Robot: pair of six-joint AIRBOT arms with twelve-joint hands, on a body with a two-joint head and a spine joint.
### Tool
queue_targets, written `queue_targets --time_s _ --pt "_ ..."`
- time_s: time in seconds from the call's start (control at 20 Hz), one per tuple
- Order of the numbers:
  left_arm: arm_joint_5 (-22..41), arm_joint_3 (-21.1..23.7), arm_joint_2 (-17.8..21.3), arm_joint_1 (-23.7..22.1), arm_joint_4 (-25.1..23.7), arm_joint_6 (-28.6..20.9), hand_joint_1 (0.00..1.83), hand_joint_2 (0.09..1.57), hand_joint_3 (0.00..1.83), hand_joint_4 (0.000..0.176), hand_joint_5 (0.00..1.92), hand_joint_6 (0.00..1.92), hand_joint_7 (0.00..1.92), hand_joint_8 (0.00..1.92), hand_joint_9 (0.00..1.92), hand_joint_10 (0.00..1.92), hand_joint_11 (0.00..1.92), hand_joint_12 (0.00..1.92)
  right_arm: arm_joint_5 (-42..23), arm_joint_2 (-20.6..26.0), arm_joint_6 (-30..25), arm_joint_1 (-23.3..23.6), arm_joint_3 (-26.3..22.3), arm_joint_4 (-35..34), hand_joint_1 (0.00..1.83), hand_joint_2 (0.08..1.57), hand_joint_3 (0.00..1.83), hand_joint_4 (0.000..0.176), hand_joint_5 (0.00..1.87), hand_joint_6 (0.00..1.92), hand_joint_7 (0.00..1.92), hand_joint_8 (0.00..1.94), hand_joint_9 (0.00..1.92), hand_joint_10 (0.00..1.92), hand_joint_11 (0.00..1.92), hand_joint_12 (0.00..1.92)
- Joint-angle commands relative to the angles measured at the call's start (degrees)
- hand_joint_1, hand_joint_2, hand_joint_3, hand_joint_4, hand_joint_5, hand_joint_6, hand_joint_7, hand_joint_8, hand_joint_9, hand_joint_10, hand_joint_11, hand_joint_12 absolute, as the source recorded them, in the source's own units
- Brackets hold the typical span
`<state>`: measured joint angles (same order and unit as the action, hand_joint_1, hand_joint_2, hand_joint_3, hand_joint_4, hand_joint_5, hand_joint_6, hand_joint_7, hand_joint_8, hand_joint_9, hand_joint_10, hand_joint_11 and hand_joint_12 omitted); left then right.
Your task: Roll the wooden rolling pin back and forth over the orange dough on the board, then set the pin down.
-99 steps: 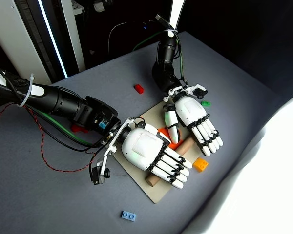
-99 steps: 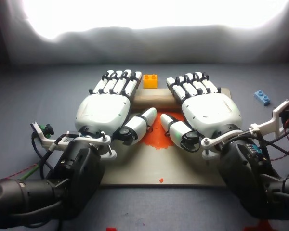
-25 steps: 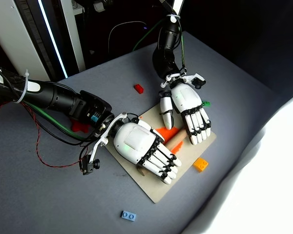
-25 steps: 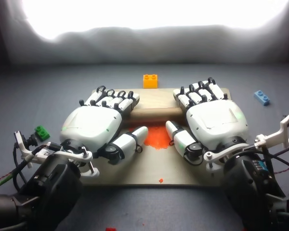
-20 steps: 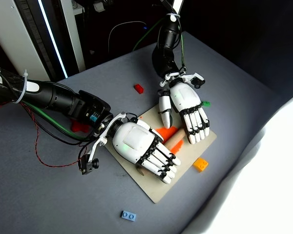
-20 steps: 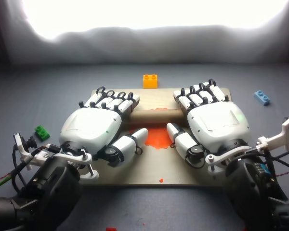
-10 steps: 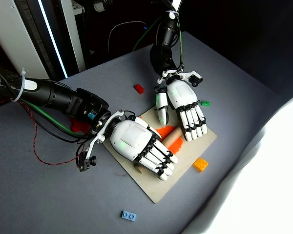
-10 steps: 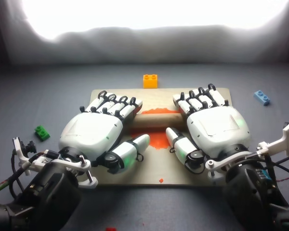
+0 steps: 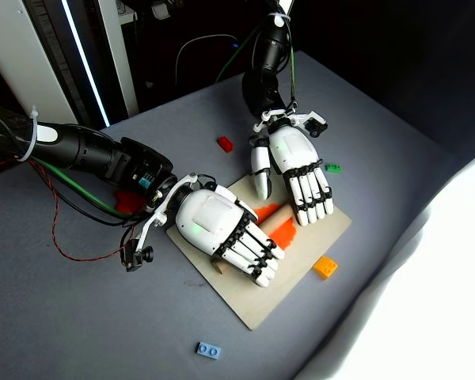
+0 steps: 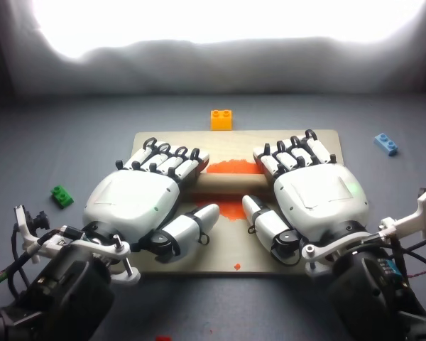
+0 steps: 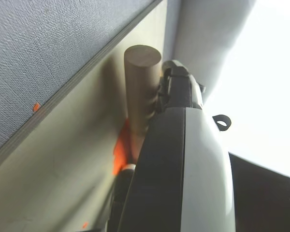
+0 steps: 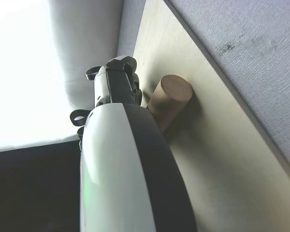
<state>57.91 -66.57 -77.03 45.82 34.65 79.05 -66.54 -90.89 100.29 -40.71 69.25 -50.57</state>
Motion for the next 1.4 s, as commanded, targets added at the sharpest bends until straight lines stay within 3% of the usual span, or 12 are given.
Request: queue_targets --time_s 0.0,0.1,0.25,0.45,0.85,1.15,1.25,1.35 --pt "5.92 0.17 0.52 0.15 -2.26 0.25 0.0 1.49 0.0 0.0 0.2 0.0 0.23 0.0 0.17 0.0 0.0 0.32 -4.89 0.35 0.2 -0.05 -0.33 3.62 0.0 1.54 0.0 0.0 0.32 0.01 0.33 0.0 0.25 0.01 0.0 0.59" --pt "5.86 0.55 0.6 0.52 -2.22 0.42 0.0 1.49 0.0 0.0 0.19 0.0 0.21 0.0 0.16 0.0 0.0 0.34 -4.98 0.44 0.21 -0.09 -0.96 3.02 0.0 1.54 0.0 0.0 0.32 0.01 0.36 0.01 0.28 0.02 0.0 0.63" --pt "5.83 0.97 0.71 1.1 -2.21 0.52 0.0 1.5 0.0 0.0 0.23 0.01 0.24 0.01 0.2 0.01 0.0 0.4 -4.96 0.68 0.21 -0.1 -2.02 2.2 0.0 1.53 0.0 0.0 0.27 0.0 0.29 0.0 0.21 0.0 0.0 0.43" --pt "6.19 1.57 1.03 1.84 -2.26 0.5 0.0 1.5 0.0 0.0 0.2 0.0 0.22 0.0 0.17 0.0 0.0 0.35 -5.04 0.73 0.21 -0.18 -2.44 2.07 0.0 1.53 0.0 0.0 0.3 0.01 0.34 0.01 0.26 0.02 0.0 0.64" --pt "7.9 3.95 2.36 3.46 -2.24 0.38 0.0 1.49 0.0 0.0 0.2 0.0 0.23 0.0 0.16 0.0 0.0 0.34 -5.79 0.74 0.65 -0.34 -2.99 2.07 0.0 1.53 0.0 0.0 0.3 0.01 0.33 0.0 0.24 0.0 0.0 0.53" --pt "8.16 4.93 3.04 3.46 -2.29 0.04 0.0 1.49 0.0 0.0 0.23 0.01 0.25 0.0 0.18 0.01 0.0 0.39 -6.73 0.93 1.3 -0.45 -4.09 2.07 0.0 1.53 0.0 0.0 0.31 0.01 0.35 0.01 0.28 0.01 0.0 0.63" --pt "8.16 5.06 3.24 3.47 -2.61 -0.3 0.0 1.49 0.0 0.0 0.2 0.0 0.24 0.01 0.18 0.01 0.0 0.3 -7.04 1.16 1.46 -0.46 -4.78 2.07 0.0 1.53 0.0 0.0 0.27 0.0 0.33 0.0 0.25 0.0 0.0 0.5" --pt "8.15 5.21 3.46 3.47 -2.72 -0.57 0.0 1.5 0.0 0.0 0.2 0.0 0.24 0.01 0.18 0.01 0.0 0.29 -7.43 1.25 1.68 -0.45 -5.25 2.07 0.0 1.53 0.0 0.0 0.28 0.0 0.33 0.0 0.25 0.0 0.0 0.52"
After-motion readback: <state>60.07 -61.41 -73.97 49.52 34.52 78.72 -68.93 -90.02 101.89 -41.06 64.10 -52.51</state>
